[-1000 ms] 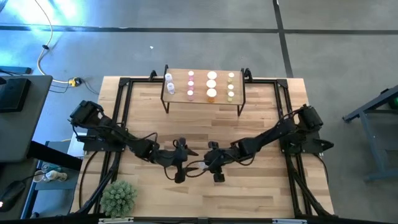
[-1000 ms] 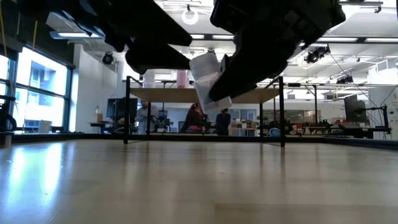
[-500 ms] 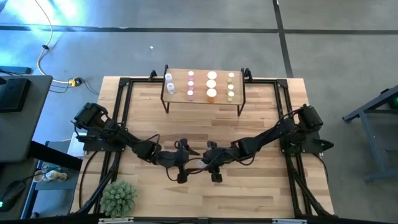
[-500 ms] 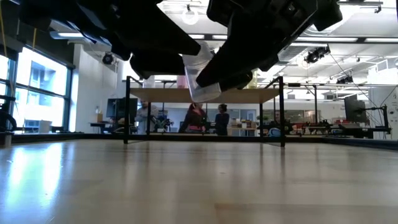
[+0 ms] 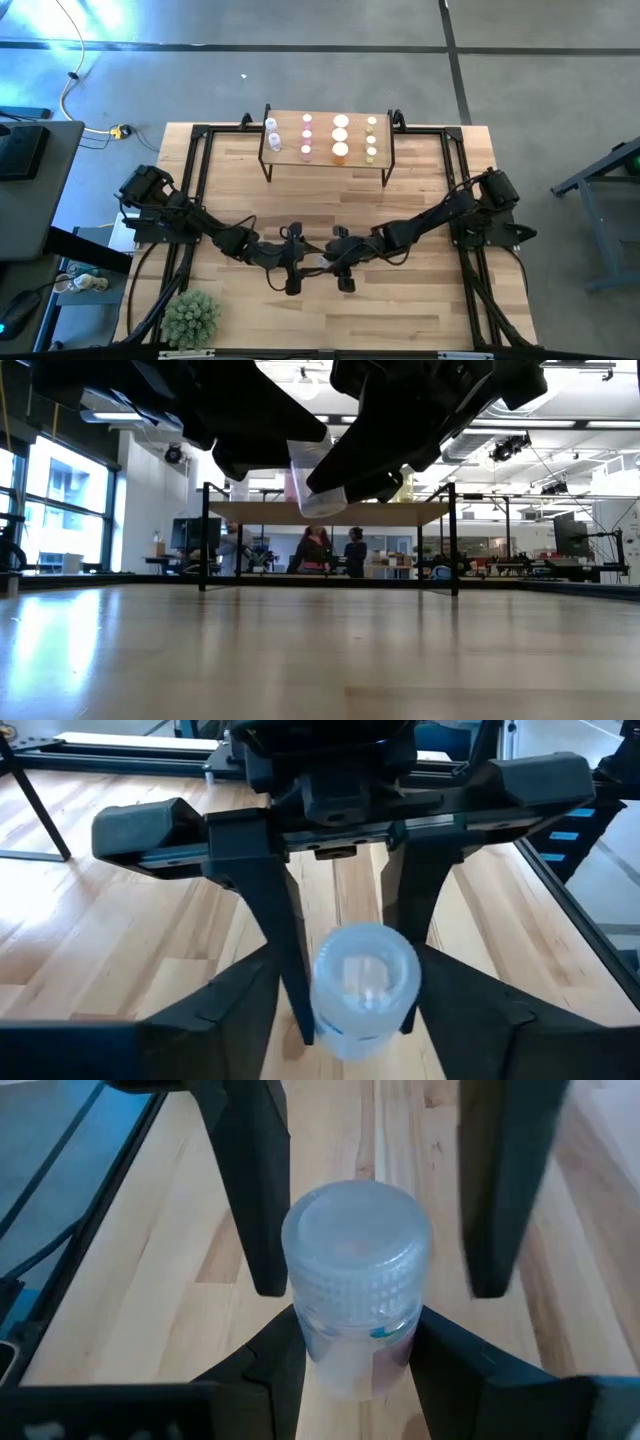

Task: Pick and place medicine bottles onto shelf by color
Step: Put the transparent pill bottle on the shelf aligned with the other transparent pill bottle

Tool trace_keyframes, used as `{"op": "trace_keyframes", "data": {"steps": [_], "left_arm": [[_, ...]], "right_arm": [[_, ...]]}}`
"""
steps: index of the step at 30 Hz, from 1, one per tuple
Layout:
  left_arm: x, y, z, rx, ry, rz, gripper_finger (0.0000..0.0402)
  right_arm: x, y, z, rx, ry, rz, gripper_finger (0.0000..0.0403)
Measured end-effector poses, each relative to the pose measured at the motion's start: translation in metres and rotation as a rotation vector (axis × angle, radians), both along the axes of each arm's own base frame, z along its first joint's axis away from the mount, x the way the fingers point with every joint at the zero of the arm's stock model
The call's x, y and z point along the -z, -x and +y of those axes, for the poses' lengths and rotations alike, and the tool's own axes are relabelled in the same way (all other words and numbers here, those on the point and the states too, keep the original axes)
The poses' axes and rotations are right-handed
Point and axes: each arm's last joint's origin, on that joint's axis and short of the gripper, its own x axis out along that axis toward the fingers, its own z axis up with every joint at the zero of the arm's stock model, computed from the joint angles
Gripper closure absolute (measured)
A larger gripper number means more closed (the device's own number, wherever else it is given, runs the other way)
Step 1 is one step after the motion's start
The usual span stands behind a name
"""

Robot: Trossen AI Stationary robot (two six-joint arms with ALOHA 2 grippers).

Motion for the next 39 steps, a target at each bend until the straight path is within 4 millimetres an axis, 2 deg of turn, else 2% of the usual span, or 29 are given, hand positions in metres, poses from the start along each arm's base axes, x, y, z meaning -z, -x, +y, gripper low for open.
{"op": "trace_keyframes", "data": {"steps": [7,12,18,22,26,31,34,39], "left_arm": [[0.0,0.0,0.0,0.005,0.002,-0.001,0.0241],[0.0,0.0,0.0,0.004,-0.002,0.0,0.0272],[0.0,0.0,0.0,0.003,0.001,0.001,0.027],[-0.001,0.001,0.0,-0.005,-0.003,0.002,0.0268],[-0.01,0.005,0.003,-0.035,-0.015,-0.002,0.0268],[-0.021,0.014,0.008,-0.105,-0.058,0.029,0.0268],[-0.034,0.021,0.017,-0.17,-0.084,0.035,0.0268],[-0.061,0.04,0.043,-0.296,-0.118,0.045,0.0268]], "right_arm": [[0.0,0.0,-0.001,0.004,0.024,-0.008,0.0263],[0.0,0.001,0.002,0.03,0.082,-0.024,0.0236],[0.0,0.001,0.002,0.029,0.093,-0.026,0.0195],[-0.003,0.005,-0.003,0.016,0.092,0.024,0.0187],[-0.021,0.011,-0.012,0.031,0.106,0.074,0.0186],[-0.047,0.023,-0.015,0.046,0.116,0.041,0.0186],[-0.06,0.035,-0.012,0.04,0.139,0.042,0.0186],[-0.072,0.053,-0.001,0.094,0.233,0.039,0.0185]]}}
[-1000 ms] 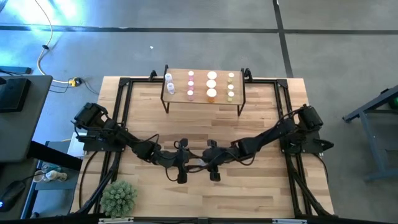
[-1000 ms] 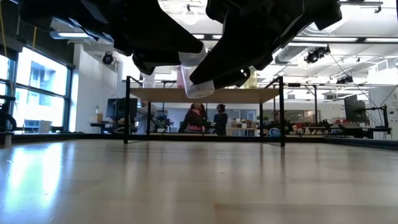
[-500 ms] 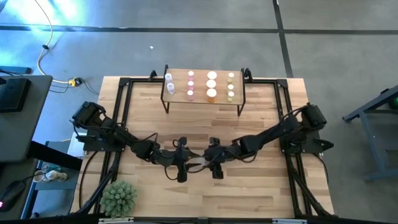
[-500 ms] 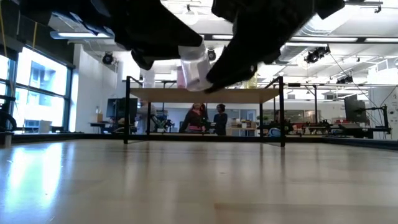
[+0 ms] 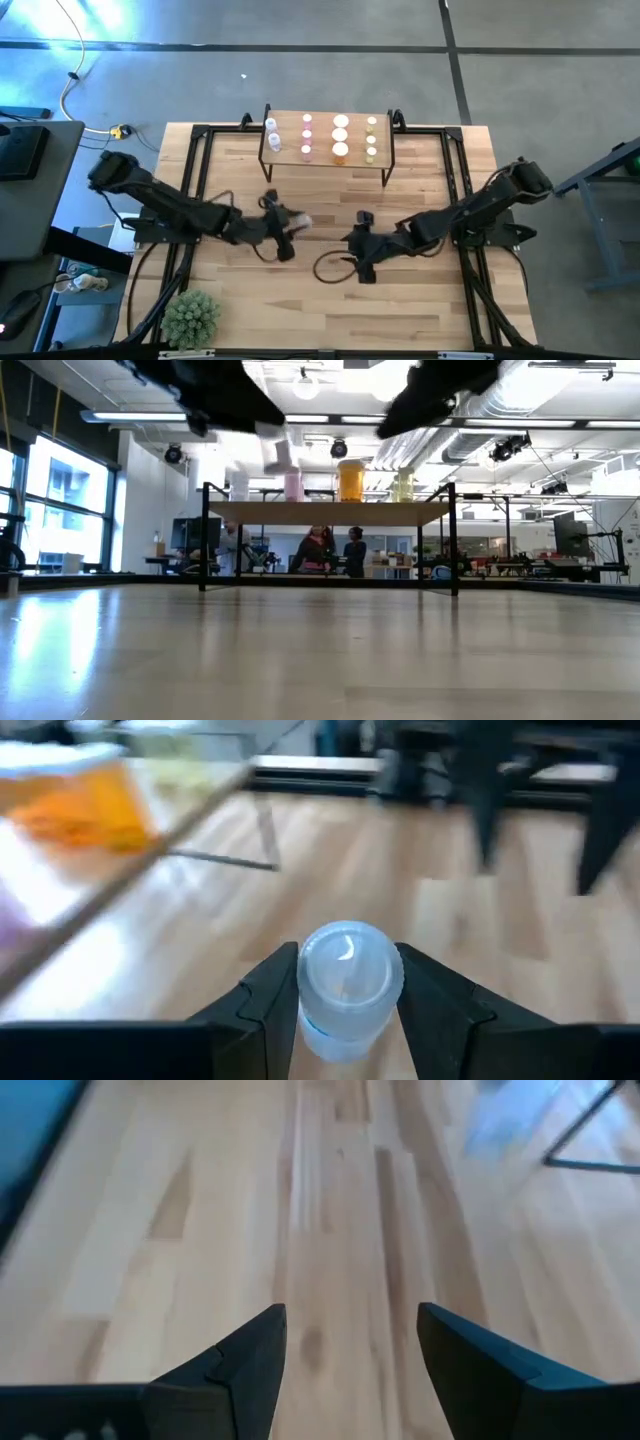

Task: Pick and place medicine bottles onto shelf by color
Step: Put the transparent pill bottle on the shelf aligned with the other transparent pill bottle

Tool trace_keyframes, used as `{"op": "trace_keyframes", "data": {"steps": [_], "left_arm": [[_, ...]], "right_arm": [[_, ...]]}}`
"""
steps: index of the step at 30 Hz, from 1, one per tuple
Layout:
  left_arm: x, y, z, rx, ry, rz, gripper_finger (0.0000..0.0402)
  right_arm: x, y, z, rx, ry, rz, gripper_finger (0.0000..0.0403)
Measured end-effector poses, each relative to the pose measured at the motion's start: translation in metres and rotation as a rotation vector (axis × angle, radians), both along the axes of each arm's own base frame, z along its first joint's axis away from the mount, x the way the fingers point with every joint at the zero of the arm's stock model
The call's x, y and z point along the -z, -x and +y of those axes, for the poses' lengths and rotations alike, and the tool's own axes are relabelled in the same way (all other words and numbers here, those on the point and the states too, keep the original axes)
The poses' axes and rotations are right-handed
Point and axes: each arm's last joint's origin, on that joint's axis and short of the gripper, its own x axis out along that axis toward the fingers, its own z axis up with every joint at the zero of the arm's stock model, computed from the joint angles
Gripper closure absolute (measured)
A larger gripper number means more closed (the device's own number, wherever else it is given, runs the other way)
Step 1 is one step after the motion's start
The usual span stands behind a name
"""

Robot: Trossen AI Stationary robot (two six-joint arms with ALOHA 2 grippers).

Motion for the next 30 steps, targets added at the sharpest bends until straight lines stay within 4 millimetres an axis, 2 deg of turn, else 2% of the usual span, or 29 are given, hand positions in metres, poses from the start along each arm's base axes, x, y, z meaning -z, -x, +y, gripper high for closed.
{"op": "trace_keyframes", "data": {"steps": [5,10,14,18,22,30], "left_arm": [[-0.025,0.021,0.034,-0.119,-0.002,-0.014,0.0268],[-0.047,0.04,0.069,-0.238,0.0,-0.075,0.0268],[-0.055,0.053,0.094,-0.305,-0.014,-0.083,0.0268],[-0.053,0.058,0.115,-0.334,0.013,-0.057,0.0268],[-0.04,0.057,0.135,-0.396,0.029,0.02,0.0268],[-0.023,0.055,0.16,-0.49,0.041,0.086,0.0268]], "right_arm": [[-0.002,0.014,0.012,0.015,0.077,0.012,0.0185],[-0.003,0.017,0.02,-0.007,0.089,0.008,0.0185],[-0.003,0.017,0.02,-0.006,0.089,0.009,0.0185],[-0.002,0.017,0.019,-0.002,0.09,0.01,0.0185],[-0.002,0.016,0.017,0.003,0.09,0.01,0.0185],[-0.002,0.016,0.017,0.003,0.092,0.014,0.0185]]}}
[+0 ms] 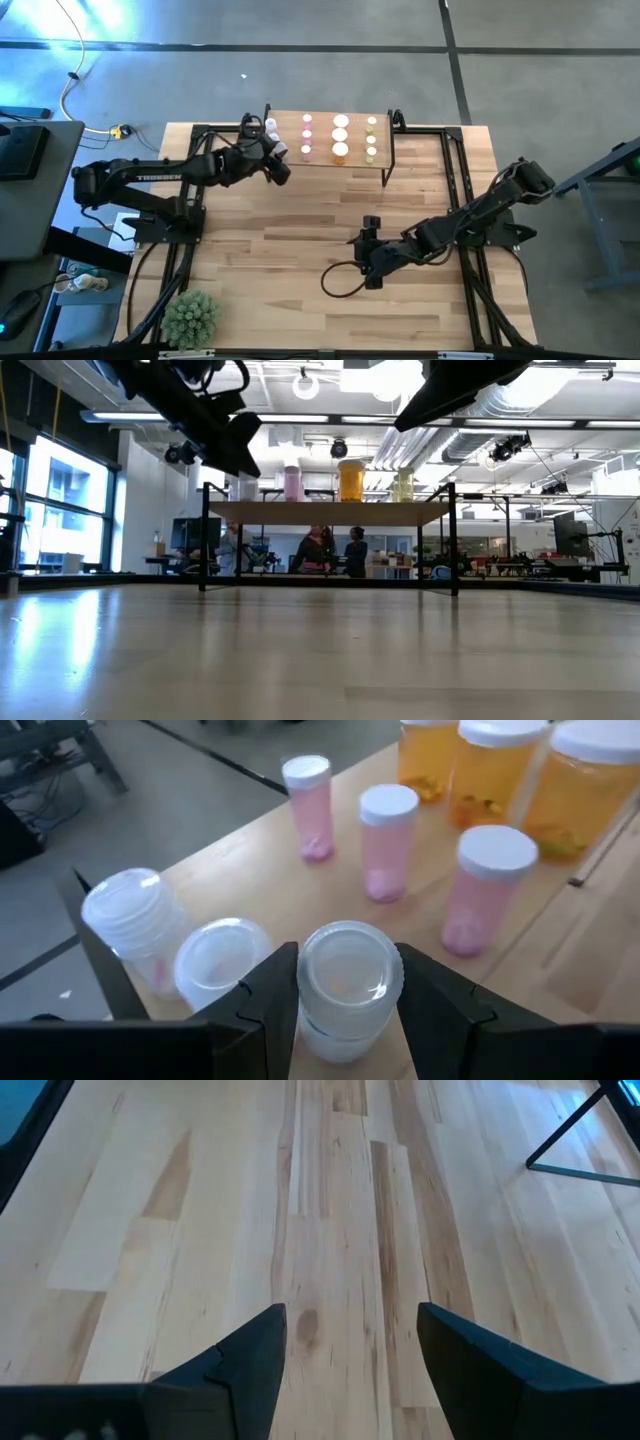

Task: Pick and place medicine bottles onto shelf by color
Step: Put the transparent pill bottle on the shelf aligned with the other transparent pill bottle

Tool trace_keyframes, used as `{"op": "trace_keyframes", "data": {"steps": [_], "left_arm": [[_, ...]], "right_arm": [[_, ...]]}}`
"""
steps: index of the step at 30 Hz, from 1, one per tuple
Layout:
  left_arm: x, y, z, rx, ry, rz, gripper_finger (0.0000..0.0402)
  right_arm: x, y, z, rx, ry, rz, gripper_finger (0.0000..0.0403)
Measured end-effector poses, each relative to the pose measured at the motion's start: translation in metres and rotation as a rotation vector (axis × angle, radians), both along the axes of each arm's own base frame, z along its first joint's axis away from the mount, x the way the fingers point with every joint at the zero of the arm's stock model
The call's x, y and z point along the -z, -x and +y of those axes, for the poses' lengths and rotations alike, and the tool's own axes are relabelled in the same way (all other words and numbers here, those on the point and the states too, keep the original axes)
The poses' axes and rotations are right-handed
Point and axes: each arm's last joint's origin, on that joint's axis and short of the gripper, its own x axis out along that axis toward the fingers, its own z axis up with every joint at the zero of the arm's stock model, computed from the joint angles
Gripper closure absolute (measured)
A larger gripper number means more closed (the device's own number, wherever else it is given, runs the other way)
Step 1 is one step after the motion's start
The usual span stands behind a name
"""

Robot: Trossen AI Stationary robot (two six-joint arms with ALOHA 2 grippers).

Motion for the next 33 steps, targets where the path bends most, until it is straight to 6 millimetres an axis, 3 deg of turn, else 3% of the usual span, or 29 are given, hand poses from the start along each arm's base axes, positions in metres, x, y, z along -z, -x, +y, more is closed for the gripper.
{"op": "trace_keyframes", "data": {"steps": [20,33], "left_arm": [[0.001,0.002,0.005,-0.066,-0.023,0.018,0.0268],[-0.01,0.011,-0.005,-0.046,-0.01,-0.014,0.0268]], "right_arm": [[0.0,0.0,0.0,0.0,0.002,0.004,0.0185],[0.001,0.0,0.0,-0.001,0.004,0.008,0.0185]]}}
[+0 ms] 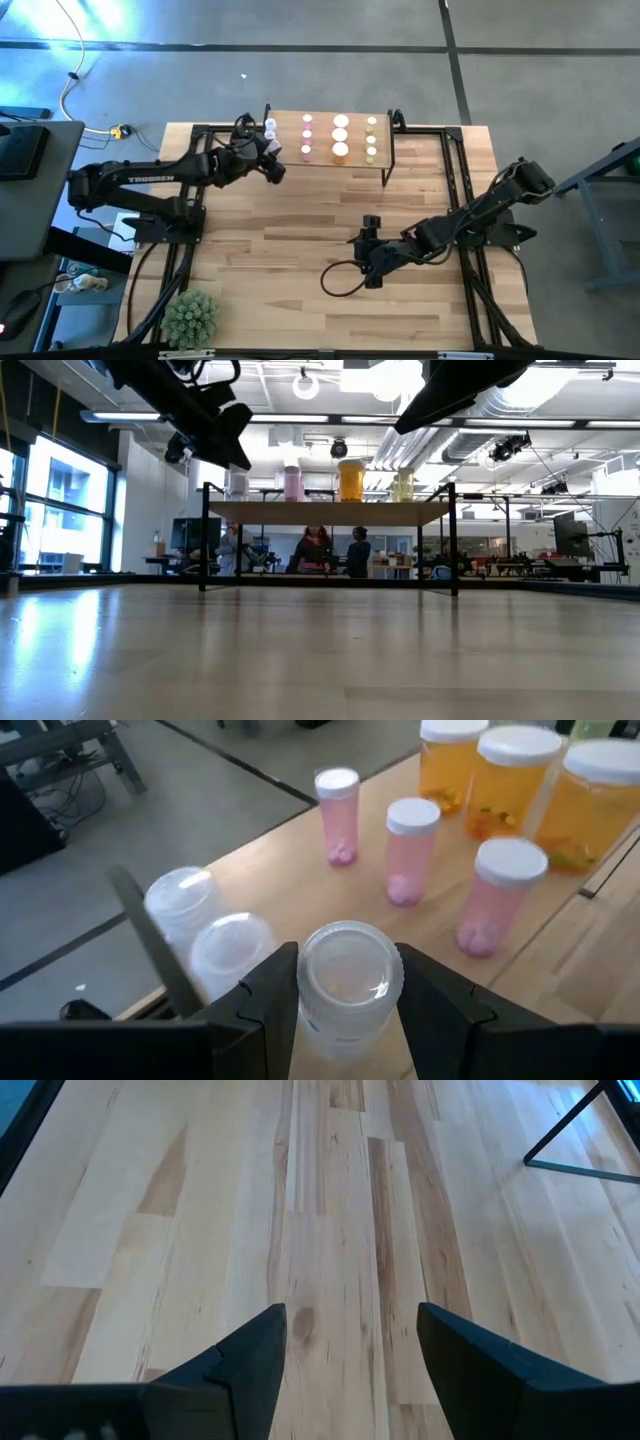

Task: Pick and place medicine bottles onto shelf by color
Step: Put the transparent pill bottle on the shelf aligned with the other transparent pill bottle

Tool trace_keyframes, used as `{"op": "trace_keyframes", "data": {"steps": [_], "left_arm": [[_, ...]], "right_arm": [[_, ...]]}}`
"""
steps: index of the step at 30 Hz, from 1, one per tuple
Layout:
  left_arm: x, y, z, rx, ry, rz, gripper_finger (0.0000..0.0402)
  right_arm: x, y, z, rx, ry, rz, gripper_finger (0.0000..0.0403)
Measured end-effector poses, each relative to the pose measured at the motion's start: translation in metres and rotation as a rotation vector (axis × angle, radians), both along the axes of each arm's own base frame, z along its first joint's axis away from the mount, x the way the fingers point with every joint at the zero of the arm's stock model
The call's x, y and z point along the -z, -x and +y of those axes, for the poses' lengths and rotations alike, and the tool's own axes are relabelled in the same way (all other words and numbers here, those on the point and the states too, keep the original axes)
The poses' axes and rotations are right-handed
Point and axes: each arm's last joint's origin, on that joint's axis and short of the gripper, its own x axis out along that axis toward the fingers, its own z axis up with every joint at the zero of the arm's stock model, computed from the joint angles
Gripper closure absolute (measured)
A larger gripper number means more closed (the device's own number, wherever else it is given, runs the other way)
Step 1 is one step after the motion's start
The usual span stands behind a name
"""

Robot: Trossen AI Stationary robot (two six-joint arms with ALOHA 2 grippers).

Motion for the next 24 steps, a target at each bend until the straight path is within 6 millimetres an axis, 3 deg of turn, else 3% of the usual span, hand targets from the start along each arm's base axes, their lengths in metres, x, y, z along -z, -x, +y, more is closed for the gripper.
{"op": "trace_keyframes", "data": {"steps": [8,24], "left_arm": [[-0.002,0.012,-0.005,-0.018,0.049,0.006,0.0268],[0.003,0.014,-0.005,-0.056,0.097,0.017,0.0268]], "right_arm": [[0.0,0.0,0.0,0.0,0.0,0.0,0.0185],[0.0,0.0,0.0,0.0,0.0,0.001,0.0185]]}}
